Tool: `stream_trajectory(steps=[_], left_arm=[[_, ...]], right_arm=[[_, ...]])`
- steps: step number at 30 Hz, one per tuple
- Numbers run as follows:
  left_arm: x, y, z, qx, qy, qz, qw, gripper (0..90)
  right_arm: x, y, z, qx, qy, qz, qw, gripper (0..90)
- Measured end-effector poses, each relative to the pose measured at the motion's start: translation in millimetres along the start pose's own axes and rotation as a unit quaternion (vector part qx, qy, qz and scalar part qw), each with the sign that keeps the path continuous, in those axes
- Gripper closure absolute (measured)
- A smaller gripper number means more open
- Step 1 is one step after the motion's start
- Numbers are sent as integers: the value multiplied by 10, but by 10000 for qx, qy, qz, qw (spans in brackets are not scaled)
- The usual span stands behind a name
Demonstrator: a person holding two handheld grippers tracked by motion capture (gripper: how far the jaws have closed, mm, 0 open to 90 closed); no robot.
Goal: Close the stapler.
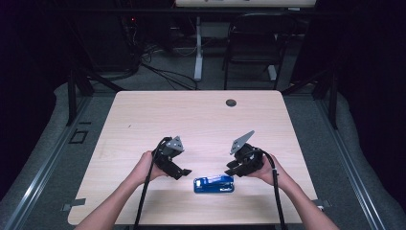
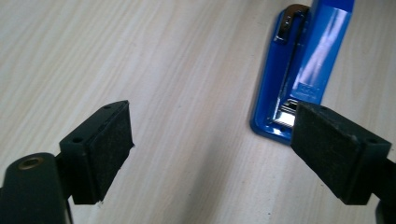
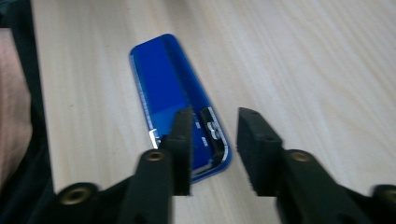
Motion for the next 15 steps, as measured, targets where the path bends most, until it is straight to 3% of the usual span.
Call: stream_trajectory(steps=[7, 10, 12, 15], left_arm=[[34, -80, 156, 400, 446, -84, 9982, 79], [46, -119, 241, 608, 683, -70, 9958, 63], [44, -158, 313, 815, 764, 8, 9937, 52], [49, -211, 391, 949, 831, 72, 9920, 38]], right_arm=[[154, -26, -107, -337, -578, -245, 9975, 314], [237, -57, -167, -498, -829, -386, 9946, 244], [282, -89, -222, -657, -980, -431, 9921, 185], [347, -154, -300, -865, -1184, -481, 9880, 161]])
Point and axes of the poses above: each handheld gripper's, and its own axes: x roughly backward along the jaws, y roughly out of its top, z roughly to its left, the point moved 2 cm from there along -x, roughly forward along the jaws, and after that the axes turned 13 degrees about y, right-handed, at the moved point
